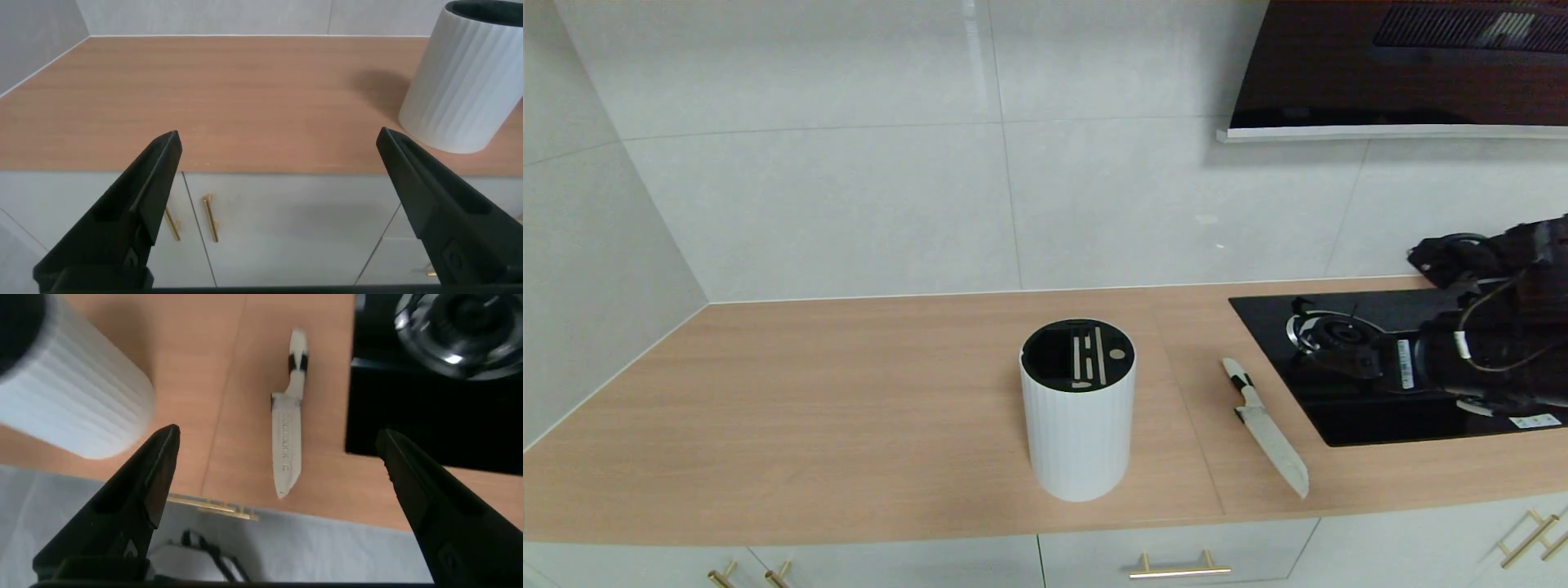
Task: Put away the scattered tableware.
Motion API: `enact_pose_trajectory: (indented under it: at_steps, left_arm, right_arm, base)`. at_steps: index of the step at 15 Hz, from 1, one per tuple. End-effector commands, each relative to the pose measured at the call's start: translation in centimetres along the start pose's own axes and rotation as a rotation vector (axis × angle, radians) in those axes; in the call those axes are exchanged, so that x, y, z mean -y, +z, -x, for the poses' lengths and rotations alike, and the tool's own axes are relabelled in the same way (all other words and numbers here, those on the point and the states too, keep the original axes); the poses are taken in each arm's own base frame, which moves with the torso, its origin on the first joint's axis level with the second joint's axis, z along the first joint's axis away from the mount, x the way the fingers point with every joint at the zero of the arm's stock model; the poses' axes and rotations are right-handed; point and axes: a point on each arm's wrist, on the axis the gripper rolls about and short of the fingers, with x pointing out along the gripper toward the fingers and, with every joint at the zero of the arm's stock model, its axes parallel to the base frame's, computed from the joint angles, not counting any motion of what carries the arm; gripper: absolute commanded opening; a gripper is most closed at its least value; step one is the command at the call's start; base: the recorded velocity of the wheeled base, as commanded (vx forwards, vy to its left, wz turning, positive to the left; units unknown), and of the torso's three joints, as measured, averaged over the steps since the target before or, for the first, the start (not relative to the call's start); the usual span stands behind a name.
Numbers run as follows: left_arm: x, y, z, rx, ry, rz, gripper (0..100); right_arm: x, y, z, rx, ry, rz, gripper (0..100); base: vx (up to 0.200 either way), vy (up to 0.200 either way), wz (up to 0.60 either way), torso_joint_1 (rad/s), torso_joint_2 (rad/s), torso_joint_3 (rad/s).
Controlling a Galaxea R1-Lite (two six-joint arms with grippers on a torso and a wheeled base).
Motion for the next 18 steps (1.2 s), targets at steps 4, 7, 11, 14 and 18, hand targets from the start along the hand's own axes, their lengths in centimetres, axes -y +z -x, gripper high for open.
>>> enact_pose_trajectory:
  at_steps: [4, 7, 11, 14, 18]
  left_arm:
    - [0.0, 0.0, 0.0, 0.0, 0.001, 0.001, 100]
    - [0.0, 0.0, 0.0, 0.0, 0.001, 0.001, 100]
    - [0.0, 0.0, 0.0, 0.0, 0.001, 0.001, 100]
    - [0.0, 0.0, 0.0, 0.0, 0.001, 0.002, 100]
    - [0.0, 0.0, 0.0, 0.0, 0.001, 0.001, 100]
  right_arm:
    - [-1.1, -4.3, -10.4, -0.23, 0.025, 0.041, 100]
    - [-0.7, -6.1, -13.7, -0.24, -0.006, 0.047, 100]
    - [-0.2, -8.1, -16.6, -0.257, -0.054, 0.067, 100]
    - [0.2, -8.8, -18.2, -0.217, -0.061, 0.065, 100]
    - [0.3, -9.2, -19.6, -0.165, -0.061, 0.065, 100]
  base:
    - [0.0, 0.0, 0.0, 0.0, 0.0, 0.0]
    - [0.0, 0.0, 0.0, 0.0, 0.0, 0.0]
    - [0.0, 0.0, 0.0, 0.0, 0.0, 0.0]
    - [0.0, 0.0, 0.0, 0.0, 0.0, 0.0]
    - [0.0, 0.0, 0.0, 0.0, 0.0, 0.0]
